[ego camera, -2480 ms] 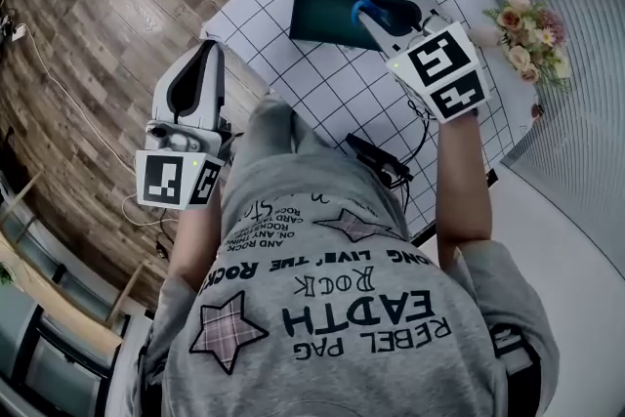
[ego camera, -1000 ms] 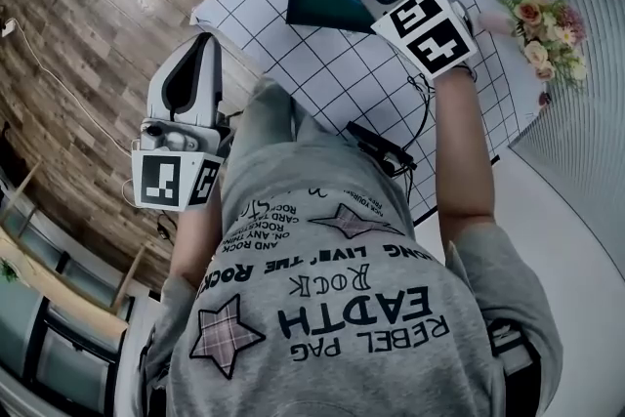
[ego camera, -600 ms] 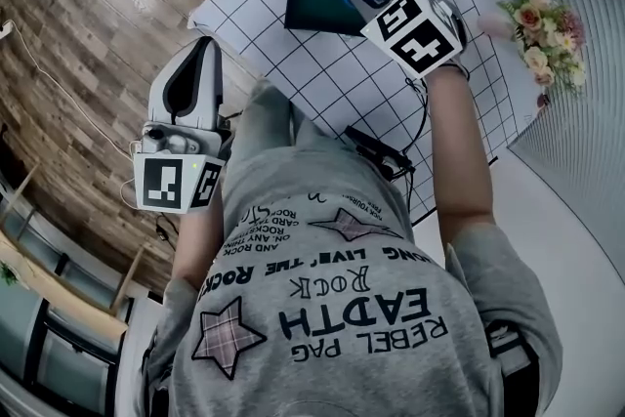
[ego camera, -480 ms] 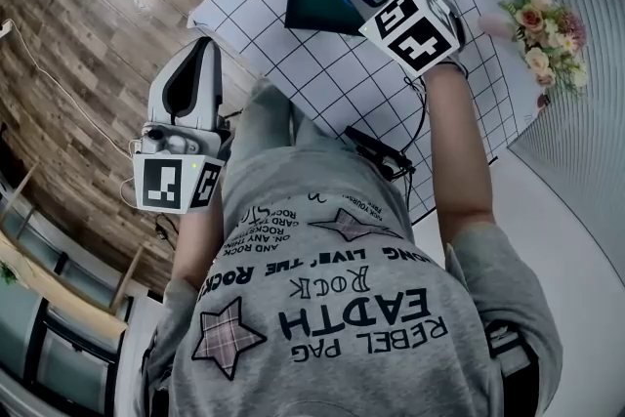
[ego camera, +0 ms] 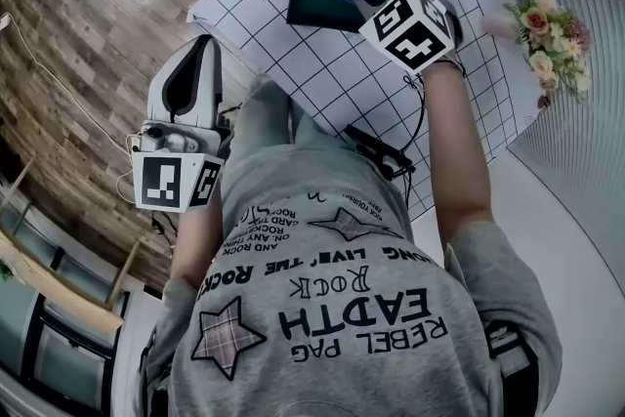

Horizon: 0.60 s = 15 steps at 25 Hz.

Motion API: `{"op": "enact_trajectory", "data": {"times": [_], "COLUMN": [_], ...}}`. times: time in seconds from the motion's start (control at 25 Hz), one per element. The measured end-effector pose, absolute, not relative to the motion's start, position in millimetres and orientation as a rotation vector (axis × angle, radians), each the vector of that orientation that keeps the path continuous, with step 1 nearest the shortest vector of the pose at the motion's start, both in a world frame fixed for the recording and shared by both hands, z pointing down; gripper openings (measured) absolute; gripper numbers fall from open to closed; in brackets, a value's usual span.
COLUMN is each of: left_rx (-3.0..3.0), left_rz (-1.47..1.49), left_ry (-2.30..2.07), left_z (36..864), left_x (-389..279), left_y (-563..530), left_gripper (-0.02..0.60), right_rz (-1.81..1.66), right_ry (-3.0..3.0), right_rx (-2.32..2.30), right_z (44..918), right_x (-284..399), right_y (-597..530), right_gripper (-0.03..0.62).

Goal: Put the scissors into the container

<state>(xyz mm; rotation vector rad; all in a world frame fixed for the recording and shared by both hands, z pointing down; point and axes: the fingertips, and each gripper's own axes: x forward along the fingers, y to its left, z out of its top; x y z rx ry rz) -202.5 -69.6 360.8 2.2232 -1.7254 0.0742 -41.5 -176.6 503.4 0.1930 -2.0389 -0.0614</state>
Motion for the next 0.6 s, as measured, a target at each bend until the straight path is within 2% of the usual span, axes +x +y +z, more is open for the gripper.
{"op": "enact_trajectory", "data": {"times": [0.6], "left_rx": [2.217], "left_rz": [0.081], "left_ry": [-1.721], "left_z": [363.9], "left_x": [-200.6], "left_y": [-69.9], "left_gripper": [0.011], "right_rz": [-0.047], "right_ry": [-1.995], "right_rx": [0.175], "right_z": [523.7], "right_x": [-29.4], "right_y": [-173.8], "right_gripper": [0.083]}}
